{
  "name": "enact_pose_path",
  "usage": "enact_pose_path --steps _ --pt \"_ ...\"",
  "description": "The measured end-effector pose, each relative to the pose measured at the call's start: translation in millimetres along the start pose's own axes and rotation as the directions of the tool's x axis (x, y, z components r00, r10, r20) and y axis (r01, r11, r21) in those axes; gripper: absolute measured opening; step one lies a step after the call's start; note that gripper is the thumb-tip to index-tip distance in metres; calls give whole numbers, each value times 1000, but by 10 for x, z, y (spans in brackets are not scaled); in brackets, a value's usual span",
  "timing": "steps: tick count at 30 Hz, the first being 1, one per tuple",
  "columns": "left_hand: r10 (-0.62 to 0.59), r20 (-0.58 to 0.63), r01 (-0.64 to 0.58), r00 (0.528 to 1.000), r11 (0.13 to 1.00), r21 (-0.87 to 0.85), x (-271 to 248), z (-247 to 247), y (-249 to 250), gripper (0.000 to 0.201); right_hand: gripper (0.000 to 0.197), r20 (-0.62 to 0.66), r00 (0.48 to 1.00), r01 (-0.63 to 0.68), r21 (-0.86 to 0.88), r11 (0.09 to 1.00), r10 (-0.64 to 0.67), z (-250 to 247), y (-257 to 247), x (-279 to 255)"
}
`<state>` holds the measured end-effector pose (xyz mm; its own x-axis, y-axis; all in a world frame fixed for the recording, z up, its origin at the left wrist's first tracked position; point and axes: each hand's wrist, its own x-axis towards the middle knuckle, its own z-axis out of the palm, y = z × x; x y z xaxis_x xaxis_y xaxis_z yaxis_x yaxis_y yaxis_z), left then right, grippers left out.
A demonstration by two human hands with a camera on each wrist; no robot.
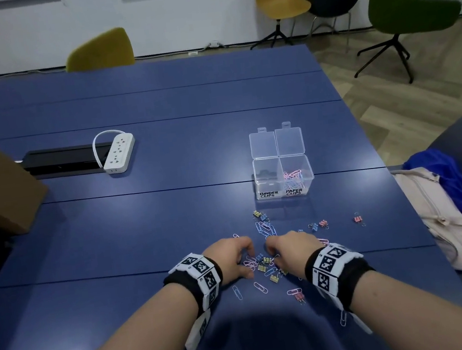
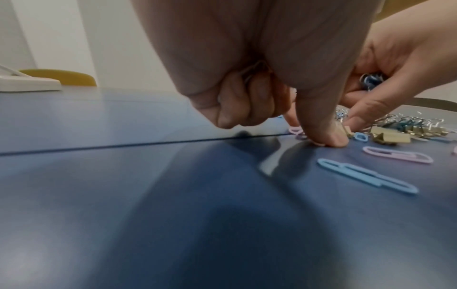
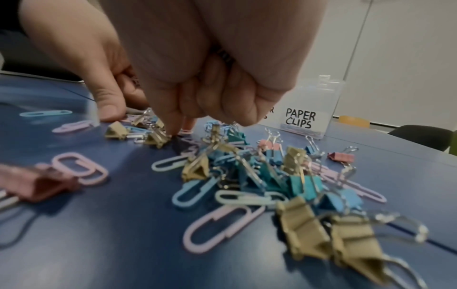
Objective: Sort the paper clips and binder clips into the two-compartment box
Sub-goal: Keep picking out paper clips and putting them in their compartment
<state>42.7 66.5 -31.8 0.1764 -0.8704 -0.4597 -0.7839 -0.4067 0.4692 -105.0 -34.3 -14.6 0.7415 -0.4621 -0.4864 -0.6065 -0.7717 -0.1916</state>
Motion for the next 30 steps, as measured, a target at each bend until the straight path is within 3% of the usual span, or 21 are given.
enact_pose_path --steps 5,9,12,13,14,16,17,18,19,22,26,28,30 --pt "-32 8 32 999 999 5 59 13 42 21 18 35 999 -18 -46 999 19 26 9 29" --pt "-61 62 52 996 990 132 72 16 101 14 18 50 998 -24 -64 998 27 3 1 23" --pt "-46 79 30 996 981 192 59 30 143 15 7 29 996 -93 192 977 89 -25 61 32" --pt "-51 74 39 996 987 158 44 27 132 15 13 34 991 -132 364 922 128 -24 106 36" --pt "-63 64 57 996 995 88 31 20 115 17 18 66 982 -183 569 802 178 -34 147 22" --pt "-94 47 99 994 990 -103 17 -7 47 23 19 181 949 -273 880 388 256 -44 219 -1" --pt "-114 48 121 992 968 -218 8 -27 12 25 19 237 934 -293 937 191 268 -59 246 -19" --pt "-134 55 145 989 925 -351 -3 -46 -22 26 19 266 925 -294 953 69 270 -76 264 -32" --pt "-150 75 167 986 851 -498 -15 -58 -48 26 21 265 925 -278 961 8 272 -86 278 -37" --pt "-165 96 174 982 560 -810 -32 -84 -95 22 26 196 940 -197 980 -27 279 -74 306 -6" --pt "-185 69 131 980 345 -929 -25 -147 -102 19 29 141 951 -139 990 -26 277 -85 312 53" --pt "-185 79 128 980 270 -954 -22 -173 -88 10 22 145 950 -170 983 68 278 -113 296 78" --pt "-197 85 124 977 194 -973 -13 -199 -68 11 21 135 946 -228 924 308 296 -133 274 133"
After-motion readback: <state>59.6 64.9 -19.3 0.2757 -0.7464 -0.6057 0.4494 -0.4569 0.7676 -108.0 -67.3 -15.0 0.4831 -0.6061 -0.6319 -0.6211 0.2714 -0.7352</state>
